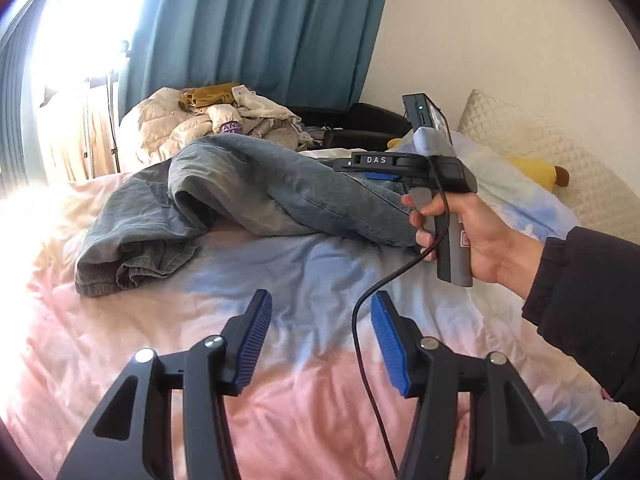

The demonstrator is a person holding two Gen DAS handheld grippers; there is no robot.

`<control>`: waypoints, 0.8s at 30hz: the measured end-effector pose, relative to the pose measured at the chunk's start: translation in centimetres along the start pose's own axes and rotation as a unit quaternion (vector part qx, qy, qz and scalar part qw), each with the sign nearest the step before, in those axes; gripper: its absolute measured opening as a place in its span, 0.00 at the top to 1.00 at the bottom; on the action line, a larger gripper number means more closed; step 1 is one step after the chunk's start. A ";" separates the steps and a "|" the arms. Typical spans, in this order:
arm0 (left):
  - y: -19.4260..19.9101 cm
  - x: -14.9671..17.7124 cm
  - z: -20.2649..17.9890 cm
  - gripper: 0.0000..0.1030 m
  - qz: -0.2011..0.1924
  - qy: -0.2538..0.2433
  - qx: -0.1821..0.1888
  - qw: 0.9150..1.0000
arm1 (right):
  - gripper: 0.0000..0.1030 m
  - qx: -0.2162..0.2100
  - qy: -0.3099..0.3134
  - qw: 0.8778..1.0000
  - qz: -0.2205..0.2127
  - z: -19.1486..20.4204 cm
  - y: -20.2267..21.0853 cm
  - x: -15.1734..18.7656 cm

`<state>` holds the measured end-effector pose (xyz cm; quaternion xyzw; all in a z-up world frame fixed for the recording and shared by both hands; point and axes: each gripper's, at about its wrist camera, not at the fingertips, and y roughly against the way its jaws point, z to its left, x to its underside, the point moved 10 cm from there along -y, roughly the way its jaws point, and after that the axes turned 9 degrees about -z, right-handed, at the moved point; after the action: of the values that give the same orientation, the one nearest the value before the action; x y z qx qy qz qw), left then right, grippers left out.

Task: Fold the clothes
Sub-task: 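Grasp the jeans leg with the right tool and lift it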

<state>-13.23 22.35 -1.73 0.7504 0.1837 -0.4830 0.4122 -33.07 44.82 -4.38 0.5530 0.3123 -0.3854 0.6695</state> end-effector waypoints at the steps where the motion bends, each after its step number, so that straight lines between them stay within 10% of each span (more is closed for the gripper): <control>1: -0.4 0.1 0.7 0.48 -0.002 0.005 -0.001 1.000 | 0.33 -0.005 0.007 1.000 0.004 0.8 -1.0 0.1; 11: -3.6 1.1 6.0 0.48 0.004 0.048 0.007 0.999 | 0.32 -0.017 0.069 0.997 0.036 5.9 -9.2 0.5; 13: -3.9 1.3 6.9 0.48 0.008 0.060 0.001 0.998 | 0.40 0.003 0.093 0.995 0.048 6.6 -9.9 1.3; 17: -2.8 0.7 8.3 0.48 -0.005 0.073 -0.022 0.997 | 0.94 0.033 0.124 0.990 0.059 7.8 -9.8 2.8; 24: 1.0 -1.6 9.4 0.48 -0.067 0.071 -0.050 0.994 | 0.99 0.035 0.125 0.991 0.027 9.4 -1.6 4.5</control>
<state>-18.71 14.47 -1.71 0.7468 0.2863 -0.4455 0.4023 -32.24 34.65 -7.15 0.6282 0.3644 -0.3058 0.6157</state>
